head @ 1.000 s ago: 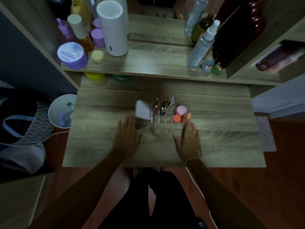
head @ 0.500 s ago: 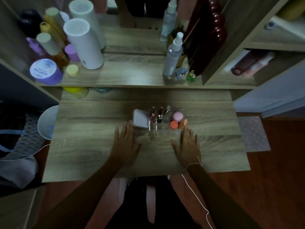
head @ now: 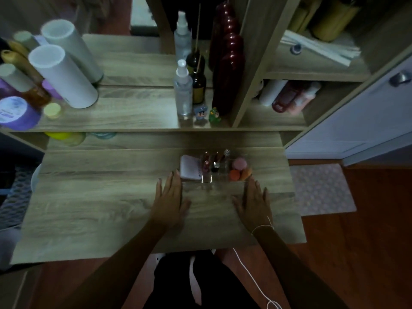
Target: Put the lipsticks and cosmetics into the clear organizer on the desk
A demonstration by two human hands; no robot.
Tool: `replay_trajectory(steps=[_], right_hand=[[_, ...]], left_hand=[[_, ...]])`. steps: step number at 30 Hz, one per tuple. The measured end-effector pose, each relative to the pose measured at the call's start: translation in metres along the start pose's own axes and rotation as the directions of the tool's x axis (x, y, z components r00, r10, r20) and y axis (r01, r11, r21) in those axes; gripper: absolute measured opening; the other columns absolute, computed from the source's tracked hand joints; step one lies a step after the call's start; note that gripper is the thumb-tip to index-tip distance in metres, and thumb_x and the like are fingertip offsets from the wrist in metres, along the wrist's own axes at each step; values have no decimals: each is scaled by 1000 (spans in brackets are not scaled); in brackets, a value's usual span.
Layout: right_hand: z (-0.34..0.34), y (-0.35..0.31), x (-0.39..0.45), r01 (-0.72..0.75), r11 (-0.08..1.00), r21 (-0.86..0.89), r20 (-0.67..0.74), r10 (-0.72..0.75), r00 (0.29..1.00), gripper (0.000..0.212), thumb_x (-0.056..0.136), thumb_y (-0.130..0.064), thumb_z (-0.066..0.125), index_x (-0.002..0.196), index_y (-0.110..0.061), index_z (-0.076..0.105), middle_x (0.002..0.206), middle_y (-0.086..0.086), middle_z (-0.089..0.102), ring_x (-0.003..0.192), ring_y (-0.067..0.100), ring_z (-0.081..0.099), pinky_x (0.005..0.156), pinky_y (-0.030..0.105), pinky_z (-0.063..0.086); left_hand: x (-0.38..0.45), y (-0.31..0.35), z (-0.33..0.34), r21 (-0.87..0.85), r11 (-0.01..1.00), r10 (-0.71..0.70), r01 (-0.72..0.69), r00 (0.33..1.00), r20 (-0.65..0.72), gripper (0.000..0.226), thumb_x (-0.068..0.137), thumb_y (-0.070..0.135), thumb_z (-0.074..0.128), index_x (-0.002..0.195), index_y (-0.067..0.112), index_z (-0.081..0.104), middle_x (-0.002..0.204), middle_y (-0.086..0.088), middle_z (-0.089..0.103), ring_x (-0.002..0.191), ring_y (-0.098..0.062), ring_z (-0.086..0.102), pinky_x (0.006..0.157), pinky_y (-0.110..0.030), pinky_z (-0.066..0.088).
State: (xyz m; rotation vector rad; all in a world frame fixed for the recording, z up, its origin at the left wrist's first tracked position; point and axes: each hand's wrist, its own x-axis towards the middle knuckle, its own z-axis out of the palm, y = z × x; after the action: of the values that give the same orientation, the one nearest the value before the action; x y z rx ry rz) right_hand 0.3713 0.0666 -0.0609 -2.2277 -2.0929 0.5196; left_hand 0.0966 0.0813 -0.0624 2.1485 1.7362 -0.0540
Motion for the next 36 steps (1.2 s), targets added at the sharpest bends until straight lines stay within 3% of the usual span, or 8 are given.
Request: replay_trajectory(steps=[6, 13, 30, 33, 36], right_hand=[[-12, 30, 13, 30, 999, 20, -1, -30, 1000, 77, 92, -61, 27, 147, -9, 12, 156, 15, 25, 145, 29, 17, 120, 51, 8], [-26, 46, 29, 38, 998, 58, 31, -39, 999, 75, 95, -49, 38, 149, -13, 1, 159, 15, 10, 147, 31, 0, 120, 50, 1], [-20, 47, 31, 36, 990, 139, 31, -41, 999, 81, 92, -40, 49, 149, -10, -2, 160, 14, 7, 147, 31, 1, 120, 52, -1], [-20, 45, 29, 18, 983, 182, 12, -21, 1000, 80, 93, -40, 49, 149, -10, 0, 160, 14, 8, 147, 30, 3, 119, 50, -1], [-12, 47, 22, -3, 982, 188, -39, 11, 999, 76, 94, -37, 48, 149, -8, 4, 159, 15, 12, 147, 30, 5, 120, 51, 3]], left_hand=[[18, 32, 0, 1, 1000, -21, 21, 1000, -2, 73, 95, 52, 29, 147, 5, 10, 158, -16, 13, 147, -26, 3, 119, -54, 4], [33, 55, -5, -25, 999, -46, 46, 999, -14, 73, 95, 53, 28, 148, 8, 7, 159, -15, 9, 147, -25, 1, 120, -52, 4], [41, 52, -6, -47, 998, -35, 34, 999, -17, 71, 96, 48, 33, 148, 8, 7, 158, -15, 11, 147, -26, 3, 120, -49, 6], [38, 51, -10, -136, 990, -32, 29, 999, -22, 72, 96, 45, 36, 149, 8, 3, 158, -15, 11, 146, -26, 7, 121, -46, 9], [26, 52, -7, -234, 966, -122, 107, 991, -51, 72, 97, 42, 36, 148, 6, 0, 159, -17, 7, 146, -27, 6, 121, -45, 10]])
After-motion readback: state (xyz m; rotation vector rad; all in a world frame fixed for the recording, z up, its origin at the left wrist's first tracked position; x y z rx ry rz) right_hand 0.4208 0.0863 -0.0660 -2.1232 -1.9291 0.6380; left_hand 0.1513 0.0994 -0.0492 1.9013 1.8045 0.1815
